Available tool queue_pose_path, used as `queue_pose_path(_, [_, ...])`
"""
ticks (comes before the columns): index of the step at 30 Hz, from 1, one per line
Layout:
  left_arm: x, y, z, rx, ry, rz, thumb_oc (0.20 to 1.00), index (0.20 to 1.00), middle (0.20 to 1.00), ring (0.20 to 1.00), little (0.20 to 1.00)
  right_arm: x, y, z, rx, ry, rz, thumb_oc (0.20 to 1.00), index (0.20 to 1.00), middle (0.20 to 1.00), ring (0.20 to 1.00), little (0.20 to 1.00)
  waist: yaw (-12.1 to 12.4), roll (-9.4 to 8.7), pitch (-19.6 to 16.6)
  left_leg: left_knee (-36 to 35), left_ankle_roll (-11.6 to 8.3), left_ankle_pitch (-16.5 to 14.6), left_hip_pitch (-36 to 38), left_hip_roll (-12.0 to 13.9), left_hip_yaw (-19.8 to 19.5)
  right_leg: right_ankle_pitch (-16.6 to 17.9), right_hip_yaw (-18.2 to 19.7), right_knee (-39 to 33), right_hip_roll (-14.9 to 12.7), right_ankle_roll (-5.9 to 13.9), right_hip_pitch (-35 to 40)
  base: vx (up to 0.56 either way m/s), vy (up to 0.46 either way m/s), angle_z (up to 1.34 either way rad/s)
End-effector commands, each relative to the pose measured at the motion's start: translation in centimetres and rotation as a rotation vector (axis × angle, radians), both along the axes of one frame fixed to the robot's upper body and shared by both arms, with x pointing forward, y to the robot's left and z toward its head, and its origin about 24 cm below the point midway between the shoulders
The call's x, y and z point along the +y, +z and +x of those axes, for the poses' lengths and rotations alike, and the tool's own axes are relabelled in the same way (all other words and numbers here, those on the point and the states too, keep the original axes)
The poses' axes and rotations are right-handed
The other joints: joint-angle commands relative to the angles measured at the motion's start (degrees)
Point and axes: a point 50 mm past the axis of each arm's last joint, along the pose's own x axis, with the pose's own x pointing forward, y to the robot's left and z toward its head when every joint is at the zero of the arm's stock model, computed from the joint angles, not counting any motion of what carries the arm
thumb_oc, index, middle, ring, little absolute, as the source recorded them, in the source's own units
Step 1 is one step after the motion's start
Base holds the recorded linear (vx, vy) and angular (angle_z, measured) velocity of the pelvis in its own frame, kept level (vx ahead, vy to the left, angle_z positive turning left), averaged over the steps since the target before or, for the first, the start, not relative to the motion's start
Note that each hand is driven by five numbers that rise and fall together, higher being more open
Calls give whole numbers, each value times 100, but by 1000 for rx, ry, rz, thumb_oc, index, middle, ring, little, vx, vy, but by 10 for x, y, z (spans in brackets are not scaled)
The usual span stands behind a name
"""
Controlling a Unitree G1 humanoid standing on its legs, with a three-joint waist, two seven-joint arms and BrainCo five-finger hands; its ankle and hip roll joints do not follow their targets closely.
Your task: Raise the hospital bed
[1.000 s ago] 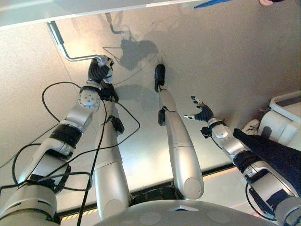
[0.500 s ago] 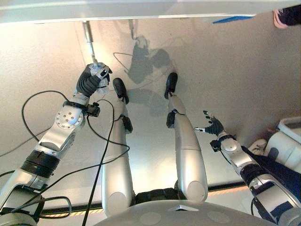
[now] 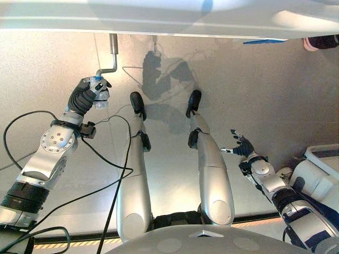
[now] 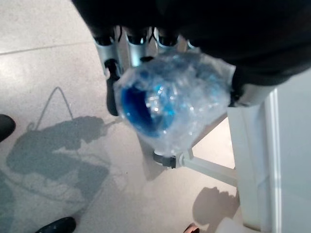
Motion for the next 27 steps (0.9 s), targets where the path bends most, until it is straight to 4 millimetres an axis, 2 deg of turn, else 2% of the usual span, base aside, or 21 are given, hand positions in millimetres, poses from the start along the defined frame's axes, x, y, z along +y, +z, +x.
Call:
queue_pose_path(1, [-7,35,-36,-255,-93,69,200,200,200,200,200,-19,-21,-33,106,-44,-37,1000,1000,1000,1000,1000,291,242,-157,442,-98,-545,-12,-383,136,269,22,-347,-231,919,283,27,55,8])
queue_pose_path(2, [4,31,-34,-251,-21,82,200,200,200,200,200,-17,-20,-31,97,-34,-34,1000,1000,1000,1000,1000,309,191,-157,521,-85,-584,-87,-379,103,260,-6,-354,-254,920,288,28,49,7])
queue_pose_path(5, [19,22,-27,-234,91,102,200,200,200,200,200,-17,-17,-28,84,-33,-38,1000,1000,1000,1000,1000,316,99,-157,621,-64,-646,-214,-375,62,249,-62,-367,-269,922,274,35,48,1])
queue_pose_path(7, [19,22,-26,-235,91,102,200,200,200,200,200,-17,-17,-28,84,-33,-38,1000,1000,1000,1000,1000,319,103,-157,626,-64,-647,-221,-375,60,248,-63,-366,-269,922,270,28,28,7])
queue_pose_path(8, [33,16,-18,-225,198,134,200,200,200,200,200,-15,-14,-25,67,-20,-38,1000,1000,1000,1000,1000,290,-26,-157,685,-47,-708,-324,-375,30,228,-81,-379,-275,926,240,42,39,10])
queue_pose_path(9, [32,16,-17,-227,196,135,200,200,200,200,200,-15,-14,-25,66,-22,-38,1000,1000,1000,1000,1000,298,-18,-157,692,-47,-711,-334,-374,27,227,-84,-377,-274,926,234,64,73,7])
queue_pose_path(11, [40,13,-3,-225,279,103,200,200,200,200,200,-10,-11,-20,52,-3,-32,1000,1000,1000,1000,1000,227,-157,-157,810,-28,-776,-476,-357,4,198,-85,-335,-281,929,170,44,50,9])
queue_pose_path(15, [44,16,15,-231,338,96,200,200,200,200,200,-5,-7,-14,33,13,-33,1000,1000,1000,1000,1000,131,-291,-157,969,-6,-848,-640,-334,17,155,-45,-272,-260,908,47,37,27,11])
queue_pose_path(16, [45,16,25,-222,370,72,200,200,200,200,200,-2,-5,-10,22,23,-33,1000,1000,1000,1000,1000,51,-393,-157,1056,5,-896,-698,-313,22,136,-44,-226,-262,894,-14,43,28,6])
queue_pose_path(17, [44,17,26,-224,368,72,200,200,200,200,200,-3,-5,-10,21,20,-32,1000,1000,1000,1000,1000,63,-391,-157,1065,5,-901,-712,-311,24,131,-41,-218,-262,894,-29,42,30,3])
queue_pose_path(20, [44,27,48,-231,424,49,200,200,200,200,200,6,3,1,-20,48,-22,1000,1000,1000,1000,1000,-99,-548,-157,1205,34,-985,-863,-289,0,91,23,-119,-247,869,-209,49,28,-1])
queue_pose_path(23, [43,33,57,-236,442,53,200,200,200,200,200,10,8,5,-47,57,-11,1000,1000,1000,1000,1000,-196,-630,-157,1252,63,-1034,-913,-263,44,83,77,-85,-242,854,-308,0,0,0])
queue_pose_path(26, [42,31,66,-205,460,44,200,200,200,200,200,13,11,9,-59,65,-9,1000,1000,1000,1000,1000,-263,-671,-157,1275,78,-1057,-953,-250,79,85,122,-69,-237,853,-402,17,25,-8])
queue_pose_path(27, [39,29,76,-172,474,47,200,200,200,200,200,18,14,12,-71,84,0,1000,1000,1000,1000,1000,-344,-702,-157,1294,86,-1064,-971,-227,108,91,175,-37,-233,846,-484,5,13,-6])
